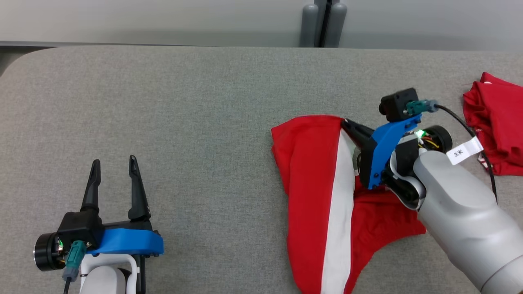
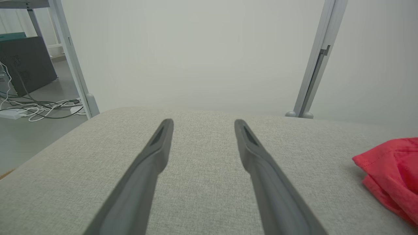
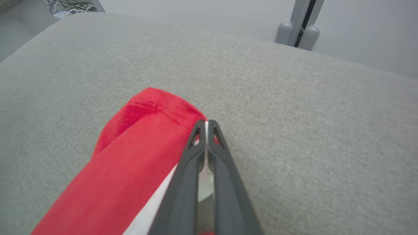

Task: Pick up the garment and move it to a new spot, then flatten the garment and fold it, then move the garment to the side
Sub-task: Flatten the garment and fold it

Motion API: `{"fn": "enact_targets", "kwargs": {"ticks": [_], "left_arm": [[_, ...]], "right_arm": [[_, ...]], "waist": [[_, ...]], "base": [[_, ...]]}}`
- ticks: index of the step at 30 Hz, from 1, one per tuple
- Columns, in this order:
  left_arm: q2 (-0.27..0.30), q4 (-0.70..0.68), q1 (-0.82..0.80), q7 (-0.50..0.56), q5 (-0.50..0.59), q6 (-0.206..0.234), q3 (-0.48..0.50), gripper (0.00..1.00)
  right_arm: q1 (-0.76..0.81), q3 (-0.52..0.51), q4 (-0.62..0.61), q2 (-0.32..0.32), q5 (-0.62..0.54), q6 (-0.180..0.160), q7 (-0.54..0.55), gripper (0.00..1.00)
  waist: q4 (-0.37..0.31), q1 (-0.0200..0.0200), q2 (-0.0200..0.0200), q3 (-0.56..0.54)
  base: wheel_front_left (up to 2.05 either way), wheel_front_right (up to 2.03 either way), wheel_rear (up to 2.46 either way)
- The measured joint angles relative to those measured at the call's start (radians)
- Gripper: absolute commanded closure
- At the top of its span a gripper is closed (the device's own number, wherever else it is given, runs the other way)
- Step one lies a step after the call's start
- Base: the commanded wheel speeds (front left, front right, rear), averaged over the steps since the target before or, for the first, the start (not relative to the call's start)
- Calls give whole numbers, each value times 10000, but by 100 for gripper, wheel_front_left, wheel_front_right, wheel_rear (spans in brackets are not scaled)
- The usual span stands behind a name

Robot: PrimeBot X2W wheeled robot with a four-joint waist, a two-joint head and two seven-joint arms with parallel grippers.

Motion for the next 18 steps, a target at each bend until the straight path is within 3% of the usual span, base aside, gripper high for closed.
{"fn": "enact_targets", "kwargs": {"ticks": [7, 18], "left_arm": [[-2, -40, 76, -2, 0, -4, 50, 0], [2, -109, 383, 0, 6, -50, 249, 0]], "right_arm": [[-293, 508, -796, 418, 316, 0, -1137, 100], [997, 2652, -2345, 2104, 640, 0, -1965, 100]], "waist": [[107, 0, 0, -313], [388, -1, 0, -530]], "base": [[0, 0, 0], [0, 0, 0]]}}
